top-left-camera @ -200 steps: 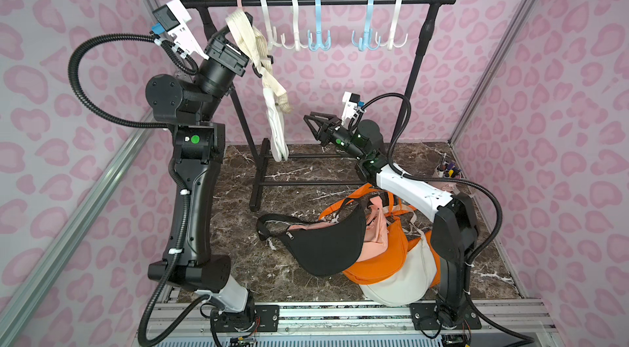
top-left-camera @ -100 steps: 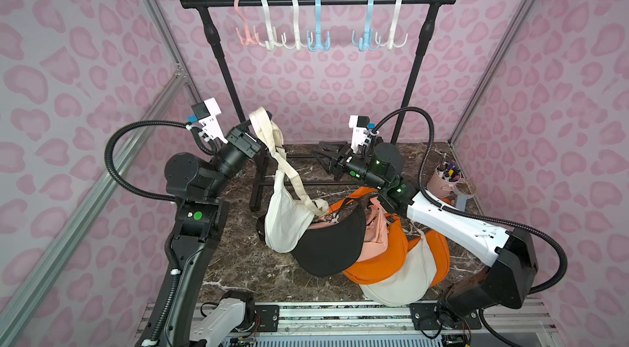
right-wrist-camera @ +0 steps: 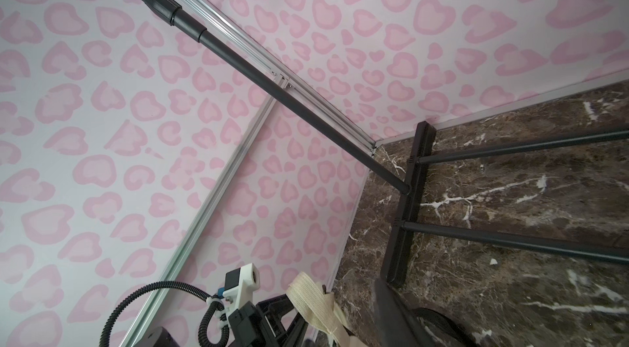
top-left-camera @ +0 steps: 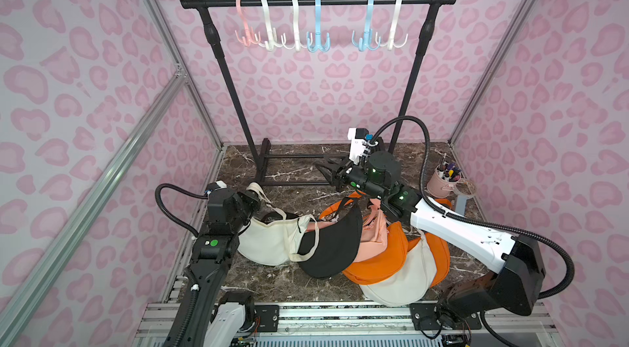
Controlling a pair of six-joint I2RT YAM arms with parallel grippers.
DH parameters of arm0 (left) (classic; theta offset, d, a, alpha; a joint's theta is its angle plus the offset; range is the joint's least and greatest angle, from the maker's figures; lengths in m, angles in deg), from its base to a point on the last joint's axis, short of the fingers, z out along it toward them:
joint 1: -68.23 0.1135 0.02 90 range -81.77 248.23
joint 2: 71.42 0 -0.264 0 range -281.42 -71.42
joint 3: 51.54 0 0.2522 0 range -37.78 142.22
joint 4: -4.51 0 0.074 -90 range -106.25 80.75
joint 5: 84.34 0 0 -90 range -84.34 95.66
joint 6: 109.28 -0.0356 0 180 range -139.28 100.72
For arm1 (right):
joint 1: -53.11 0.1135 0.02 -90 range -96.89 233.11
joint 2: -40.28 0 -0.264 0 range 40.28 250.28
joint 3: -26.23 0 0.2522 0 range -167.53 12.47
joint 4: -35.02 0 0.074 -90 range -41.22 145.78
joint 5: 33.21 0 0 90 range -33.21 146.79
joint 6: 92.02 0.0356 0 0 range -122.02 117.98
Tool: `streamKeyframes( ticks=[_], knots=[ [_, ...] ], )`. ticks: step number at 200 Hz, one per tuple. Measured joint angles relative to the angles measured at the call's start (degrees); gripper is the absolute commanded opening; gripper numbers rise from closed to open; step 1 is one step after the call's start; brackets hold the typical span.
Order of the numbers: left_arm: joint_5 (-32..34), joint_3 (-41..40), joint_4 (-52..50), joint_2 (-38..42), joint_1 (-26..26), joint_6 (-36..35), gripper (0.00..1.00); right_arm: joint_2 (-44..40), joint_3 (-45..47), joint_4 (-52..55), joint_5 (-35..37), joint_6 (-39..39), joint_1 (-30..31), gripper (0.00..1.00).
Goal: Take the bag off the hook
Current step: Place the bag at the center of the board.
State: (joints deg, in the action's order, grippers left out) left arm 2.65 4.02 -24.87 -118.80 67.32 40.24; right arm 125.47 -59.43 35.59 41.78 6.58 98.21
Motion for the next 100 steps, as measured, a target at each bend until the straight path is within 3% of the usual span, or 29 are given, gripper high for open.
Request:
streamKeyframes(
  ticks=[6,14,26,76,100],
  knots=[
    [0.76,0.00,-0.04,-0.68,0.72,-0.44,0.46,0.00,0.00,0.33,0.07,-0.26,0.00,0.46],
    [1.40,0.04,-0.15,-1.75,1.84,-1.66,0.79,0.00,0.00,0.90,0.48,-0.59,0.00,0.47],
    [2.10,0.48,-0.96,-3.61,3.43,-2.62,1.00,0.00,0.00,2.08,1.16,-0.90,0.00,0.50],
    [2.32,1.66,-5.64,-7.34,6.43,-4.35,0.98,-1.73,-2.12,11.50,11.10,-1.46,-0.83,0.57],
    [4.85,-0.63,-6.78,-4.94,6.91,-6.27,0.97,-5.05,0.42,16.15,18.82,2.14,-7.04,0.59]
  ],
)
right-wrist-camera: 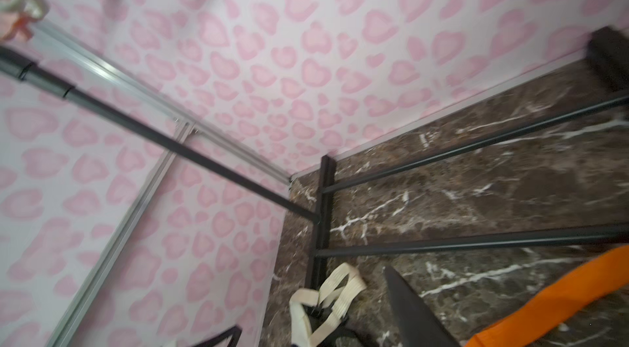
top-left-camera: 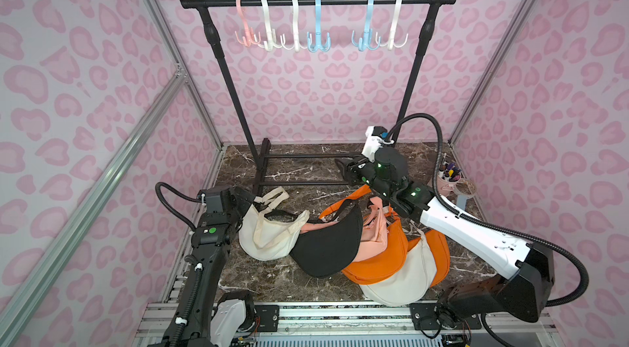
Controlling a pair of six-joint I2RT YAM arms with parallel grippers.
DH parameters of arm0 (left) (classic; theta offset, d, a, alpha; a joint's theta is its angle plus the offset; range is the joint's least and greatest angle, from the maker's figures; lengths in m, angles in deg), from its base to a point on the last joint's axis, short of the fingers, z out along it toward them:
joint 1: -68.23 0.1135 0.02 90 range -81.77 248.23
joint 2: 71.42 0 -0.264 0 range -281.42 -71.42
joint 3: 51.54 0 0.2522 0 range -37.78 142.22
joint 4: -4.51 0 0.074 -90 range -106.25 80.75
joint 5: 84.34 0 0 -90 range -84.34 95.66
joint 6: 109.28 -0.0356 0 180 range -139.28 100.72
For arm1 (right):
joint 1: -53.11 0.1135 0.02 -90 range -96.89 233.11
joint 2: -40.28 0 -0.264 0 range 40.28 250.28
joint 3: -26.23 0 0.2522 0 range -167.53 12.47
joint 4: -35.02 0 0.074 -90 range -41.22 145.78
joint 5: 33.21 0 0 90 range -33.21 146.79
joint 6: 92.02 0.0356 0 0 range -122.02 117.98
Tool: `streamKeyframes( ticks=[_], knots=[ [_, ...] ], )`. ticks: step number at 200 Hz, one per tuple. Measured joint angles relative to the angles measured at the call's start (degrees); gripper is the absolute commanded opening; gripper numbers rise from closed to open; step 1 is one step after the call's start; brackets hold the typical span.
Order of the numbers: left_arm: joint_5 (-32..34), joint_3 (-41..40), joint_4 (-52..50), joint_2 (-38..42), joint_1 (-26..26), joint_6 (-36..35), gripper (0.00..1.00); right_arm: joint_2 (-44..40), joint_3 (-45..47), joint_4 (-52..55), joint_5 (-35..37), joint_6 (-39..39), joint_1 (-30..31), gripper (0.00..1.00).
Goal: Take the bag off the hook
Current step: Place the bag at the center of the board, then reset both arms
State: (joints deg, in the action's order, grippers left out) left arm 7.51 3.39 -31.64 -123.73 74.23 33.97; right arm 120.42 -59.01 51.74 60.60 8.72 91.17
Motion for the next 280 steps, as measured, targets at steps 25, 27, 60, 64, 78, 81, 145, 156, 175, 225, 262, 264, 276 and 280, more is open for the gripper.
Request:
streamKeyframes(
  ticks=[25,27,60,64,78,81,145,156,175,225,262,264,276,280],
  knots=[
    [7.30,-3.34,4.11,2.54,0.00,-5.95,0.96,-2.82,10.05,0.72,5.53,3.82,-13.86,0.61],
    [8.07,-3.82,4.90,2.64,0.00,-6.60,0.96,-2.89,11.02,0.81,5.95,3.96,-14.95,0.61],
    [18.01,-11.67,18.84,-1.01,0.00,-17.31,0.96,-2.56,23.67,-1.62,11.87,0.57,-26.49,0.65],
    [18.73,-12.57,20.79,-1.60,0.00,-18.43,0.96,-2.32,25.31,-3.37,12.50,-0.33,-27.58,0.65],
    [20.37,-16.24,28.94,-3.50,0.02,-22.67,0.96,-1.27,31.17,-9.53,13.49,-2.86,-30.84,0.65],
    [20.46,-17.09,30.67,-3.80,0.04,-23.56,0.96,-1.03,32.35,-10.67,13.44,-3.26,-31.41,0.65],
    [14.27,-32.41,67.12,-13.46,0.00,-38.23,0.96,8.24,55.01,-50.93,1.88,-8.76,-37.48,0.71],
    [12.66,-33.24,72.78,-17.40,0.00,-38.91,0.97,8.31,55.84,-55.47,1.29,-8.50,-38.38,0.76],
    [9.40,-33.44,81.66,-25.73,-0.15,-40.63,0.97,8.02,53.86,-56.96,1.36,-7.41,-39.26,0.98],
    [6.80,-29.68,88.08,-31.08,-2.84,-44.17,0.97,7.63,52.85,-58.73,0.90,-7.30,-38.84,0.99],
    [12.13,-24.24,83.69,-32.11,-6.95,-46.38,0.97,7.63,52.00,-58.03,1.51,-7.67,-37.88,0.99],
    [12.35,-24.24,83.47,-32.13,-6.97,-46.38,0.97,7.63,52.00,-57.92,1.60,-7.76,-37.79,0.99],
    [13.73,-24.24,82.18,-32.13,-6.93,-46.84,0.97,7.63,52.00,-57.51,1.79,-7.93,-37.70,0.99],
    [13.79,-24.24,81.99,-32.13,-6.97,-46.84,0.97,7.63,52.00,-57.44,1.81,-7.93,-37.70,0.99]
  ],
)
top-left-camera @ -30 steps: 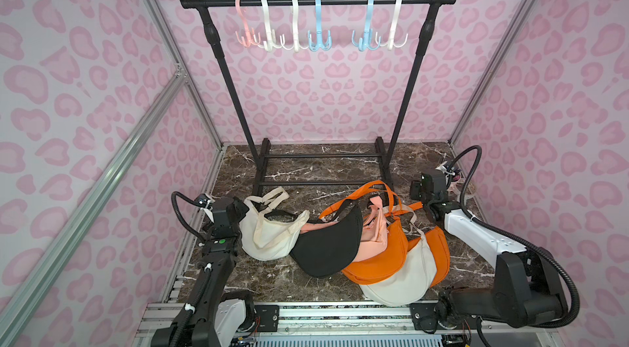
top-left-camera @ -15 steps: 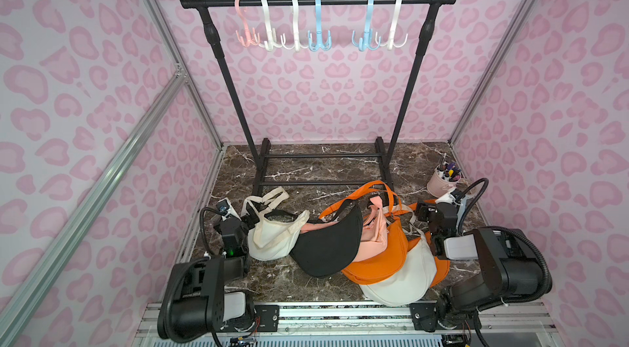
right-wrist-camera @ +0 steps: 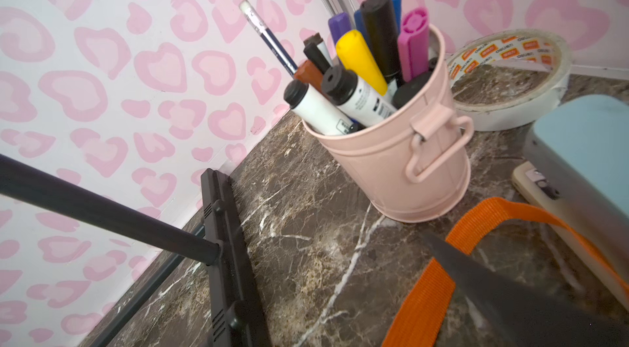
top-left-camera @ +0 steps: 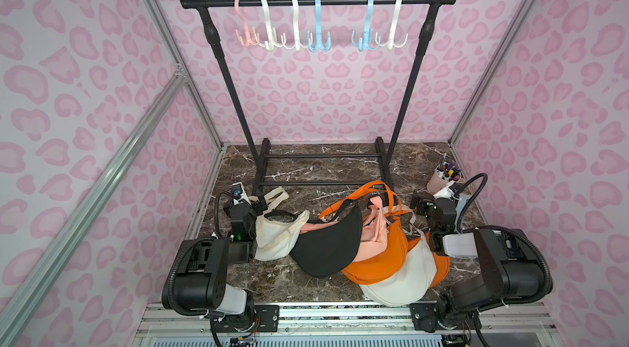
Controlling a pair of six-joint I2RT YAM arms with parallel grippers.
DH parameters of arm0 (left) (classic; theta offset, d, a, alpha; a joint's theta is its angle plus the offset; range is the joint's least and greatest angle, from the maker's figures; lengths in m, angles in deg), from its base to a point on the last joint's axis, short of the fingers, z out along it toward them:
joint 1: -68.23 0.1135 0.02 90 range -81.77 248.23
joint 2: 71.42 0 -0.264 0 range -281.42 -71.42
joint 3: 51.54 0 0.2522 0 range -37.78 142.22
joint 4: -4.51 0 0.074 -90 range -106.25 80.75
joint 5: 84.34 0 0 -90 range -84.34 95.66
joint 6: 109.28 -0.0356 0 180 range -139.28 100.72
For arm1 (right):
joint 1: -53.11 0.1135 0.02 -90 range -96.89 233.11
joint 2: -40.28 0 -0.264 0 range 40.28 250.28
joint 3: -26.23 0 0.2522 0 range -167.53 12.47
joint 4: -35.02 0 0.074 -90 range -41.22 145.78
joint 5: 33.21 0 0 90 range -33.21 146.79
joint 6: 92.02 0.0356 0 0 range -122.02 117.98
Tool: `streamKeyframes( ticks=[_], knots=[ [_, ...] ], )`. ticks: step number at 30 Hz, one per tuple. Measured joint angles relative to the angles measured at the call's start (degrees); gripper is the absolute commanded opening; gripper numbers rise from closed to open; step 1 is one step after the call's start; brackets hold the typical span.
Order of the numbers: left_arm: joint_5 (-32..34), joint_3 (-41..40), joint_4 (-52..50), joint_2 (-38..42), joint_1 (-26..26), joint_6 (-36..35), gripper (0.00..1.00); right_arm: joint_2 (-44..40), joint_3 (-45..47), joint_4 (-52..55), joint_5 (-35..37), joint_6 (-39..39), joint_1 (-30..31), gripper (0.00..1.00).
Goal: Take the bag off the hook
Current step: Reset both arms
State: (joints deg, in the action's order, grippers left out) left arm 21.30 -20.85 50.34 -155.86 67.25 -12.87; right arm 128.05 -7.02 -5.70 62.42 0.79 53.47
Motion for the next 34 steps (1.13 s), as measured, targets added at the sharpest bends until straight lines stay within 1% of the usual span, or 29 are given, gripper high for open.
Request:
streamKeyframes(
  ticks=[7,34],
  knots=[
    [1.25,0.00,-0.37,0.00,-0.44,-0.55,0.97,0.00,0.00,0.59,0.37,-0.37,0.00,0.99],
    [1.44,0.04,-1.20,-0.07,-0.31,-0.59,0.97,0.00,0.00,0.61,0.39,-0.39,0.00,0.99]
  ],
)
